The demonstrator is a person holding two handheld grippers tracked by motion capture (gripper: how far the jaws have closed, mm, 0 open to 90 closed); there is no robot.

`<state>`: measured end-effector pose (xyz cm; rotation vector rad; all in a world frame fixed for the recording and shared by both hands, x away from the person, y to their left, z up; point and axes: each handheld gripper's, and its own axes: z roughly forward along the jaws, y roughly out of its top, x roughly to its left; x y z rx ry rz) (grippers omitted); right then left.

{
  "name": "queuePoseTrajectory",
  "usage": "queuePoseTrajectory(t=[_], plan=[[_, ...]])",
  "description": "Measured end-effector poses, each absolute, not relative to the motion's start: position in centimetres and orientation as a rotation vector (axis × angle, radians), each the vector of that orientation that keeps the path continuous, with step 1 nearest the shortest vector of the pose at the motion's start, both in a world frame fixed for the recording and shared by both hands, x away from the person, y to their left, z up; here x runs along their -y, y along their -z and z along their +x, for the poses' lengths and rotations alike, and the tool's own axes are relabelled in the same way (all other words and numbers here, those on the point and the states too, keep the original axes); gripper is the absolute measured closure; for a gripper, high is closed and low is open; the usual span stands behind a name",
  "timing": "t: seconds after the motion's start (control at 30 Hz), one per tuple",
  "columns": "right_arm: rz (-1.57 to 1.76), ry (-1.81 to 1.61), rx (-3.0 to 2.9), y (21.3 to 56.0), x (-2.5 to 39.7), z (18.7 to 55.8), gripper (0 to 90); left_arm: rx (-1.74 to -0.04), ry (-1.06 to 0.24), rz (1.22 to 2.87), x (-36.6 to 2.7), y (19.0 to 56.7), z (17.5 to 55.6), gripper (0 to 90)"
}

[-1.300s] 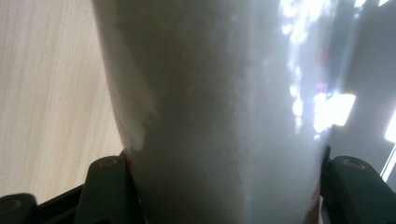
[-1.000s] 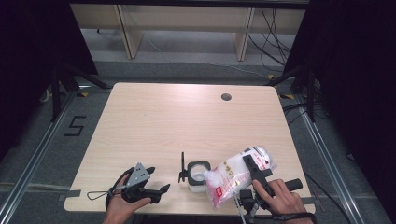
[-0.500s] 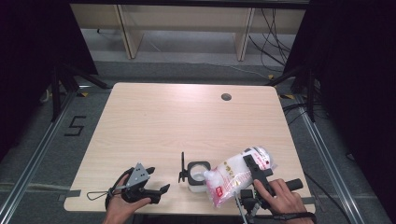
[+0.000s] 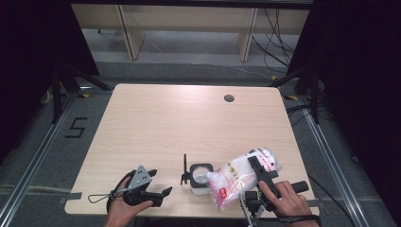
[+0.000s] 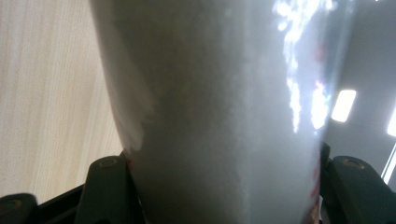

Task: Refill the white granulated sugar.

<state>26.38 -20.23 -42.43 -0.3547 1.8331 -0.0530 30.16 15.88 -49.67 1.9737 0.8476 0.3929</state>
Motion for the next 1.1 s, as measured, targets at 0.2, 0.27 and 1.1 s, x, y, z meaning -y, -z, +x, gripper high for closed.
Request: queuePoseTrajectory(t=[0.2,0.27,1.1], plan=[[-0.317,0.003,-1.827,42.87,20.68,26.53,41.2,-0.847,-0.395,1.973,-15.87,49.64,30.17,17.0],[-0.292,0.025,-1.859,42.84,20.67,26.40,41.3,-0.856,-0.393,1.973,-15.83,49.67,30.05,17.0],[-0.295,0.013,-1.846,42.58,20.48,26.13,41.3,-0.842,-0.406,1.974,-15.97,49.64,30.21,17.0]])
